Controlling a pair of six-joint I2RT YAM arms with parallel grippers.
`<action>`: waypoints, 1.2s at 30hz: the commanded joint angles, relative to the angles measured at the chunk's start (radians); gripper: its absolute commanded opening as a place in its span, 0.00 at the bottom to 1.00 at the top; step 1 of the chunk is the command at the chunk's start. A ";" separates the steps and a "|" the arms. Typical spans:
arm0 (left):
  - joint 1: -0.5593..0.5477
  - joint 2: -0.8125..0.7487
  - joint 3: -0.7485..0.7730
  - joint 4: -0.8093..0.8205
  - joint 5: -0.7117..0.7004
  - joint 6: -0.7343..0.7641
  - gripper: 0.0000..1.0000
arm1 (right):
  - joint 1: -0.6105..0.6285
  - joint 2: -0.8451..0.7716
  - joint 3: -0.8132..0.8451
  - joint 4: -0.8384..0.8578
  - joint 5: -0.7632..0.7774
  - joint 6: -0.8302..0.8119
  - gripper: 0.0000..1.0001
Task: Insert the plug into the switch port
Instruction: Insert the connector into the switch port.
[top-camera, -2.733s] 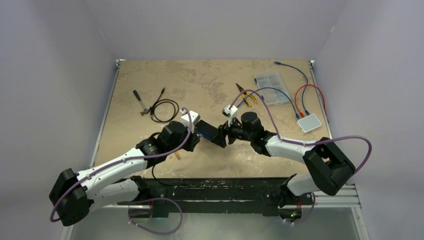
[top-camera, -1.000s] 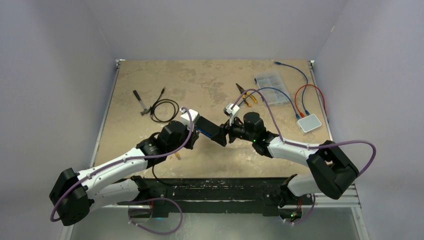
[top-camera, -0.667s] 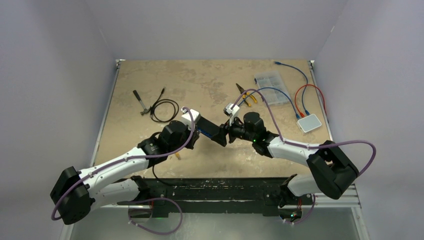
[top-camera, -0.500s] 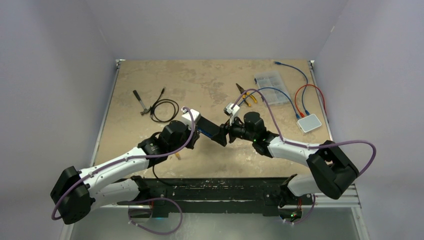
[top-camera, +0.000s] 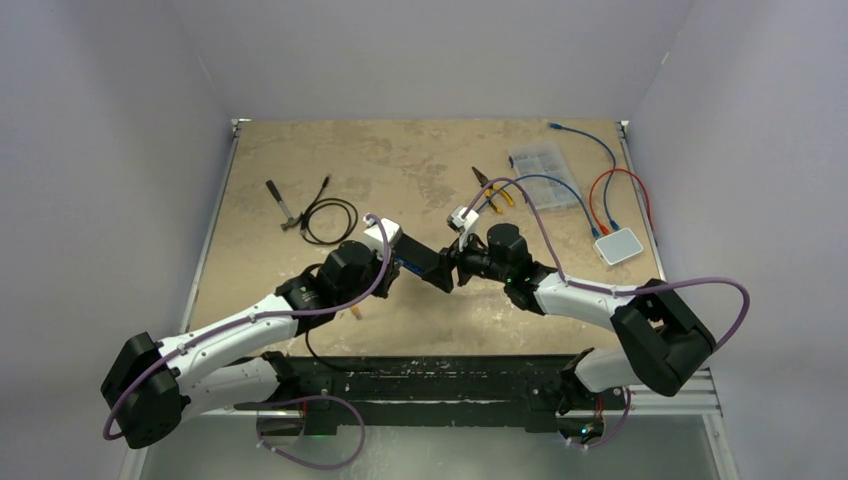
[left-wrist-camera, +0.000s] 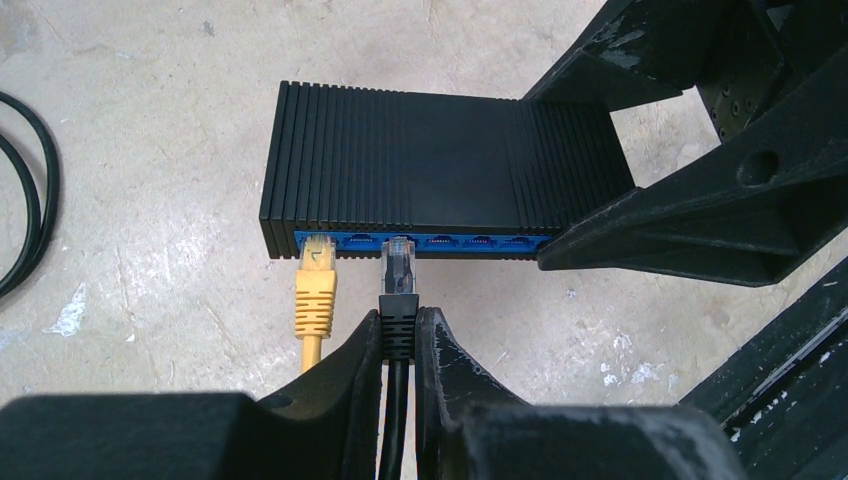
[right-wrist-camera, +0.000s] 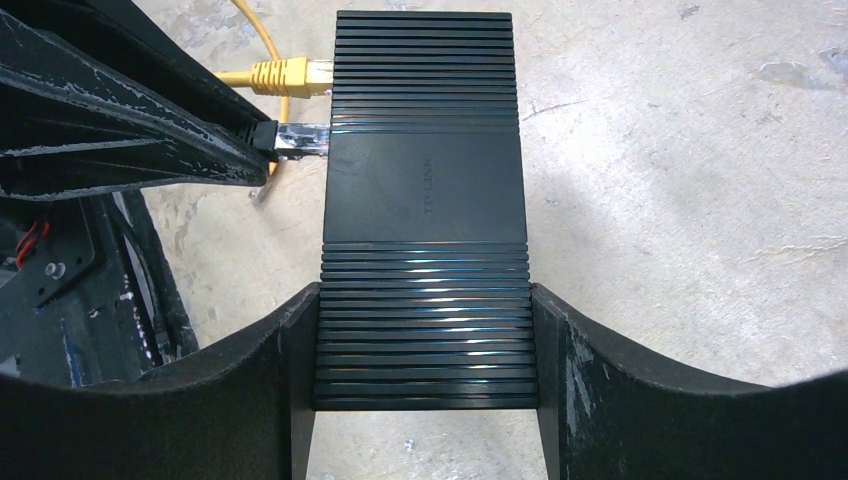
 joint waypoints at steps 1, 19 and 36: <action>0.002 -0.009 0.023 0.049 0.004 0.018 0.00 | 0.000 -0.002 0.016 0.062 -0.029 -0.016 0.00; -0.061 0.048 0.069 0.025 -0.034 0.128 0.00 | 0.014 0.013 0.026 0.056 -0.037 -0.030 0.00; -0.065 0.068 -0.010 0.192 -0.065 0.163 0.00 | 0.042 0.027 0.035 0.079 -0.135 -0.059 0.00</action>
